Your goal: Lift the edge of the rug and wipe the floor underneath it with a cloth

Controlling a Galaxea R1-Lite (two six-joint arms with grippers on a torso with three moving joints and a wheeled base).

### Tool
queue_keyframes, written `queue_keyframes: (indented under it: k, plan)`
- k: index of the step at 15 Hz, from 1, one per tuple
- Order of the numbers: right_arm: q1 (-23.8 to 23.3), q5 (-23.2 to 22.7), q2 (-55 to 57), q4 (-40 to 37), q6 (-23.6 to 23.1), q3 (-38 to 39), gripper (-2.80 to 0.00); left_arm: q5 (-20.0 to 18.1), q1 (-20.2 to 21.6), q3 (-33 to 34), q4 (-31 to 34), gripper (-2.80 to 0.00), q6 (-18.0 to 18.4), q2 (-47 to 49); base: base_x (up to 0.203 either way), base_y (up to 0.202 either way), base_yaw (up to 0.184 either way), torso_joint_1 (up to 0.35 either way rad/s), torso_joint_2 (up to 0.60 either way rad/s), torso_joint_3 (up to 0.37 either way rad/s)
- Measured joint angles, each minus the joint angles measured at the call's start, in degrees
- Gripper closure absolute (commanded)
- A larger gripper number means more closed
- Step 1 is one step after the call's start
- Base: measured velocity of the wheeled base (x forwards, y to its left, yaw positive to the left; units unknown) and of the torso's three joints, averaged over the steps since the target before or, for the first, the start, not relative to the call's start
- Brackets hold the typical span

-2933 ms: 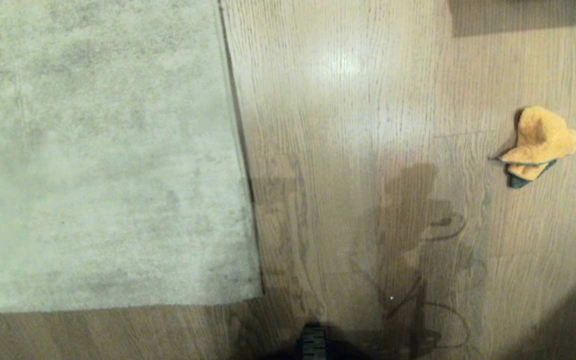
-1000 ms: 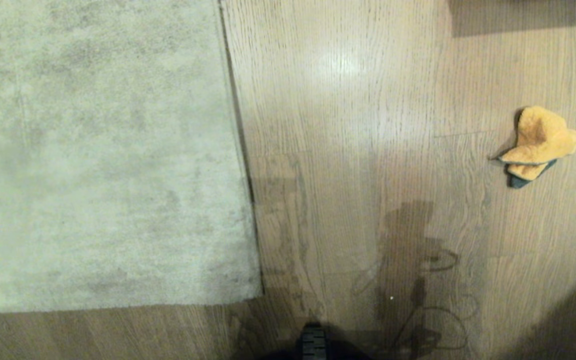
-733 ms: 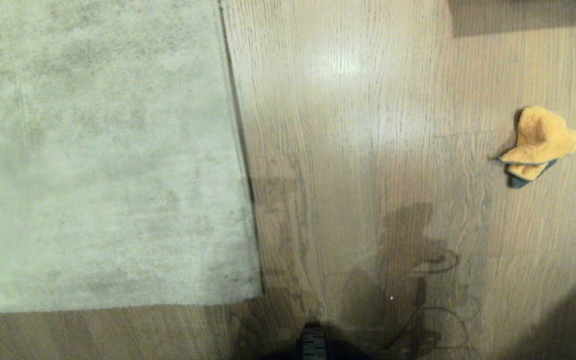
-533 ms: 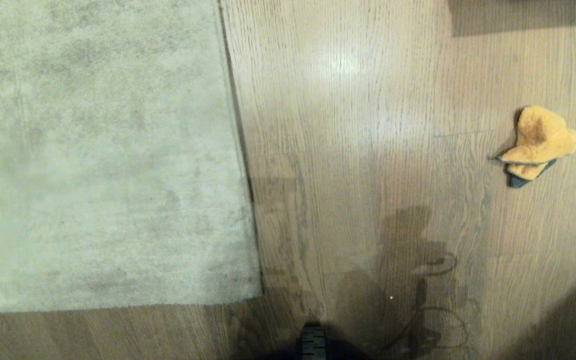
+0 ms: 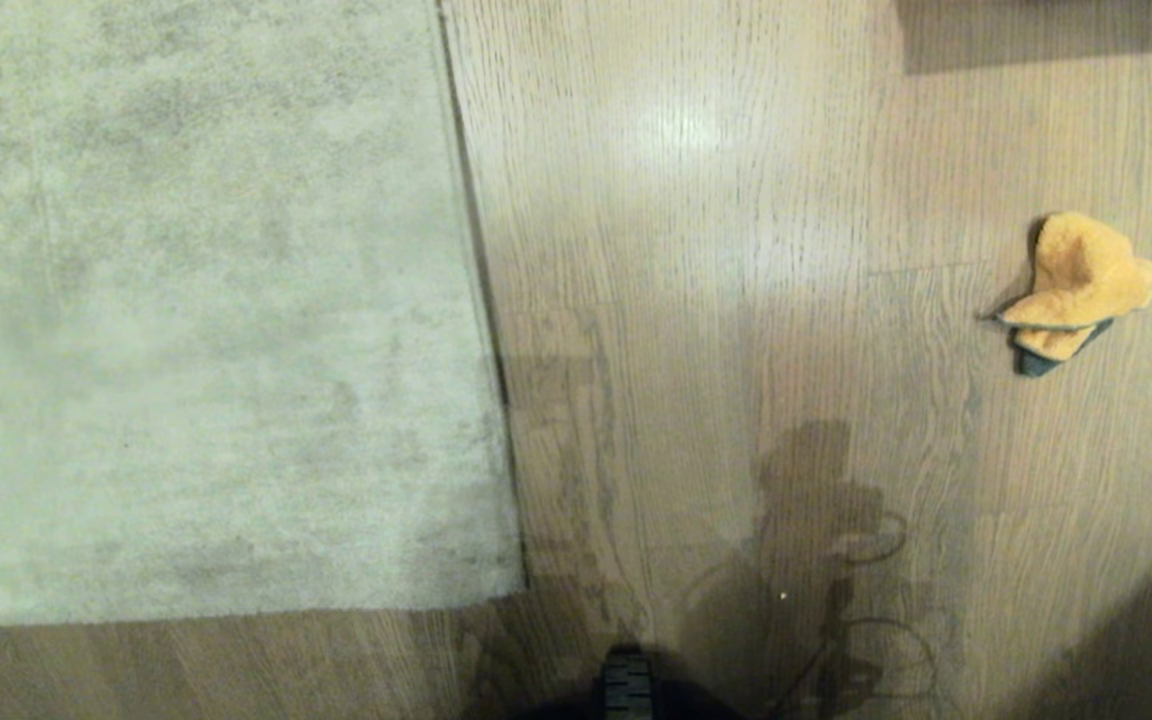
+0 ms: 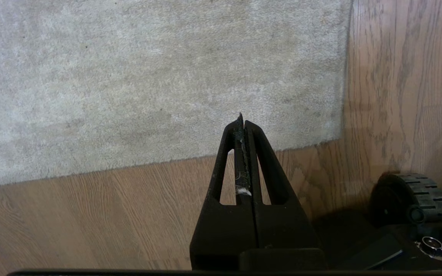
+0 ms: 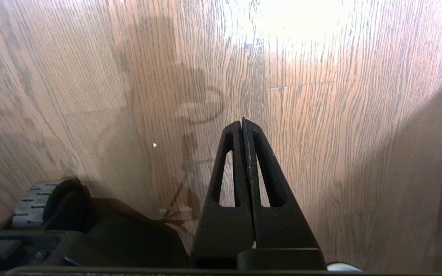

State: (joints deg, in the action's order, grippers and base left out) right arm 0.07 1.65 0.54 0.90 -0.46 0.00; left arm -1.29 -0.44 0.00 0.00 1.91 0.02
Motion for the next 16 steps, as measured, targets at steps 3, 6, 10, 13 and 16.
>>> queue_keyframes:
  k: [3, 6, 10, 13, 16]
  plan:
    - [0.00, -0.01, -0.47, 0.09, 0.21, 0.00, 0.00, 0.02, 0.00, 0.00, 0.00, 0.00, 0.00, 0.00, 0.000, 0.000, 0.000, 0.000, 0.00, 0.000]
    - [0.00, 0.00, -0.62, 0.12, 0.24, 0.00, 0.00, -0.02, 0.00, 0.00, 0.00, 0.00, 0.02, 0.00, 0.000, 0.000, 0.000, 0.000, 0.00, 0.000]
    - [0.00, 0.02, -0.64, 0.13, 0.24, 0.00, 0.00, 0.02, 0.00, 0.00, 0.00, 0.00, 0.00, 0.00, 0.000, 0.000, 0.000, 0.000, 0.00, 0.000]
    - [0.00, 0.02, -0.64, 0.13, 0.23, 0.00, 0.00, -0.02, 0.00, 0.00, 0.00, 0.00, 0.00, 0.00, 0.000, 0.000, 0.000, 0.000, 0.00, 0.000]
    - [0.00, 0.00, -0.64, 0.13, 0.21, 0.00, 0.00, -0.02, 0.06, 0.00, 0.00, 0.00, 0.07, 0.00, 0.000, 0.000, 0.000, 0.000, 0.00, 0.000]
